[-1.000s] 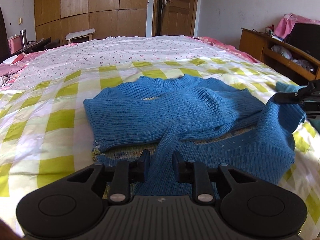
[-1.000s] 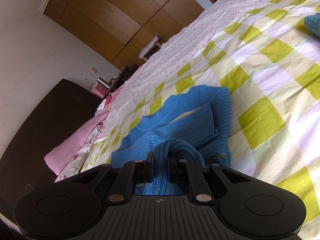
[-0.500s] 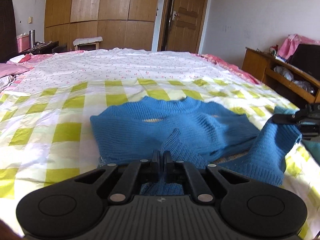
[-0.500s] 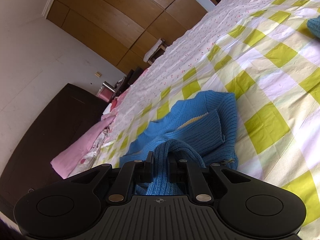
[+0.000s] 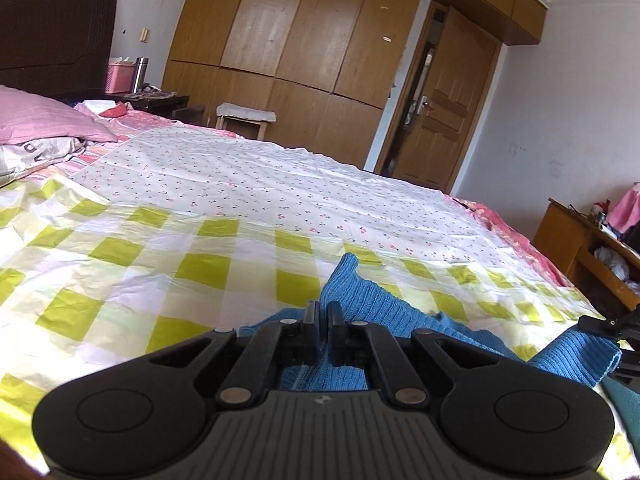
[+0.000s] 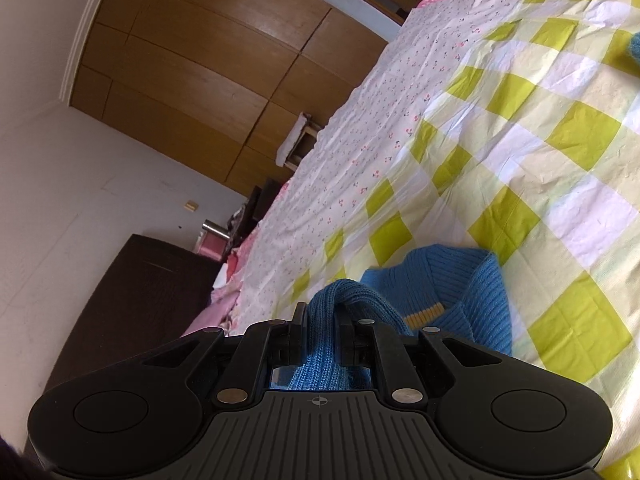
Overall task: Fold small clothes
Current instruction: 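Lift the hem and carry it toward the collar with the right gripper, then lower the hem onto the sweater and open the right gripper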
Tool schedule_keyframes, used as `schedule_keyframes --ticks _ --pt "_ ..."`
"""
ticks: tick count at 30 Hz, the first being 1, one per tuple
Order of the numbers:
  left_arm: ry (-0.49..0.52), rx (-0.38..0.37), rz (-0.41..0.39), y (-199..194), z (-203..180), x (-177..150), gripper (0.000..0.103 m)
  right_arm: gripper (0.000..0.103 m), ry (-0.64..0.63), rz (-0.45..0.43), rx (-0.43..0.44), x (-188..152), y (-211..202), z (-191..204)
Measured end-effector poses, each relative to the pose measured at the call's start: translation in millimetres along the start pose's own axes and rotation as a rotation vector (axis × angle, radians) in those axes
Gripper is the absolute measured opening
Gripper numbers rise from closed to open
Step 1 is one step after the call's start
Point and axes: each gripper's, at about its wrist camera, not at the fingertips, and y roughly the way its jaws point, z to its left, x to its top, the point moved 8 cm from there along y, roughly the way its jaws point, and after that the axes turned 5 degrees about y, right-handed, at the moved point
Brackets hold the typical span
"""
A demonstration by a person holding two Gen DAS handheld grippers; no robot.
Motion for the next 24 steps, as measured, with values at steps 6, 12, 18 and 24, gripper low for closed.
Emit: schedule_keyframes --ticks 6,12,18,24 --pt "-0.029 0.08 0.035 35.0 18.5 -8.2 0.011 0.017 0.024 -0.025 -0.078 12.1 31.1 -17.9" --pt "-0.04 0.148 0.055 46.1 30.4 -15.1 0.011 0.048 0.03 -0.03 -0.097 14.1 31.9 -32.0" --pt "-0.042 0.194 0.047 41.0 37.2 -17.2 0.011 0.053 -0.043 -0.052 -0.135 14.8 21.7 -35.1" --pt "0.013 0.183 0.095 50.3 24.8 -23.3 0.012 0.053 -0.223 0.005 -0.293 -3.5 37.3 -40.3"
